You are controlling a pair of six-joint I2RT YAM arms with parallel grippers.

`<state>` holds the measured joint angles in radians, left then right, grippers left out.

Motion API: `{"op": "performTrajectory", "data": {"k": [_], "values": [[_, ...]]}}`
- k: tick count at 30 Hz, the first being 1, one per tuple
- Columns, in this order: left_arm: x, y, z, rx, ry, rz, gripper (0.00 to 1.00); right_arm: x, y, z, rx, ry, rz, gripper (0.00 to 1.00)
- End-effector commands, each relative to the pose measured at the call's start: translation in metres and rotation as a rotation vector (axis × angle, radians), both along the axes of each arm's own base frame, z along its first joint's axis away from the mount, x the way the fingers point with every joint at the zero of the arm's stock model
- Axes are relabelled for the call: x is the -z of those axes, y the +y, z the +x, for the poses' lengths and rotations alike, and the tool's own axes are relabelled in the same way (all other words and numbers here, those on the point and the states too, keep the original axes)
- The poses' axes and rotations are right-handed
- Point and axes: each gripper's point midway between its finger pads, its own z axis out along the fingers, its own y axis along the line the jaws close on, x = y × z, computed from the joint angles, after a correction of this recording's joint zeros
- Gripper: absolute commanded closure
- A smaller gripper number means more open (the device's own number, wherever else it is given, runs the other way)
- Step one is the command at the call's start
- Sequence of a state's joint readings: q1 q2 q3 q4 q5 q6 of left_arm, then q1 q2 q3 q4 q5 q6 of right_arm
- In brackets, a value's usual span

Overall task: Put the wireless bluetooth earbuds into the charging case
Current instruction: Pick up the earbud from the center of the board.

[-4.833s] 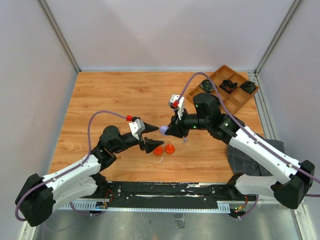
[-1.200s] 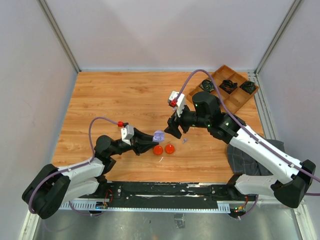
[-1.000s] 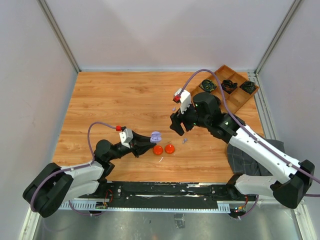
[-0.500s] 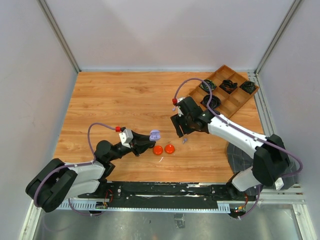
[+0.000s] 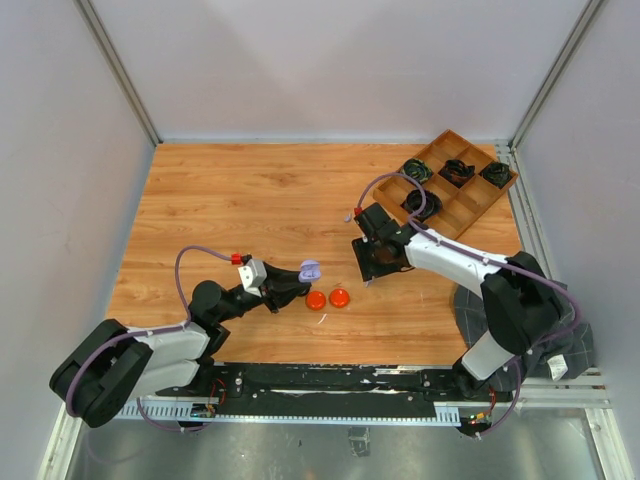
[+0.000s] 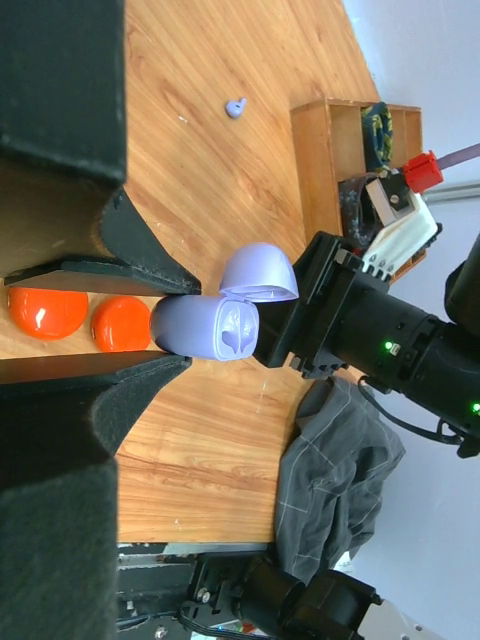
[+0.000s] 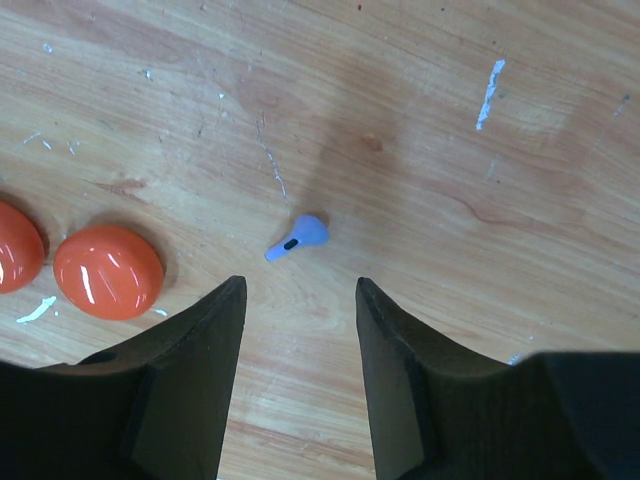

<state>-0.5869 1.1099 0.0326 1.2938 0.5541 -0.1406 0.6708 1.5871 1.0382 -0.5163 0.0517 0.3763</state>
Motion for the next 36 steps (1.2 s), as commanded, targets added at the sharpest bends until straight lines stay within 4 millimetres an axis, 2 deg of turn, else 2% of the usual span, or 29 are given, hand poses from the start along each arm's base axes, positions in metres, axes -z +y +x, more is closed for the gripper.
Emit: {"op": "performTrajectory", "data": {"k": [1,7,14,36], "values": [[-0.01,-0.002,0.0,0.002,-0.046,-0.009,1.0,0.016,0.002,0.005,0.051,0.026,0.021,0.52],[-0.007,-0.003,0.001,0.008,-0.031,-0.002,1.0,0.029,0.007,0.005,0.051,0.051,0.03,0.55],[-0.007,-0.004,0.001,0.009,-0.03,-0.001,1.0,0.041,0.003,0.003,0.055,0.073,-0.002,0.6],[-0.002,-0.007,0.002,0.023,-0.008,0.008,1.0,0.046,0.013,-0.001,-0.004,0.089,0.008,0.66]]}}
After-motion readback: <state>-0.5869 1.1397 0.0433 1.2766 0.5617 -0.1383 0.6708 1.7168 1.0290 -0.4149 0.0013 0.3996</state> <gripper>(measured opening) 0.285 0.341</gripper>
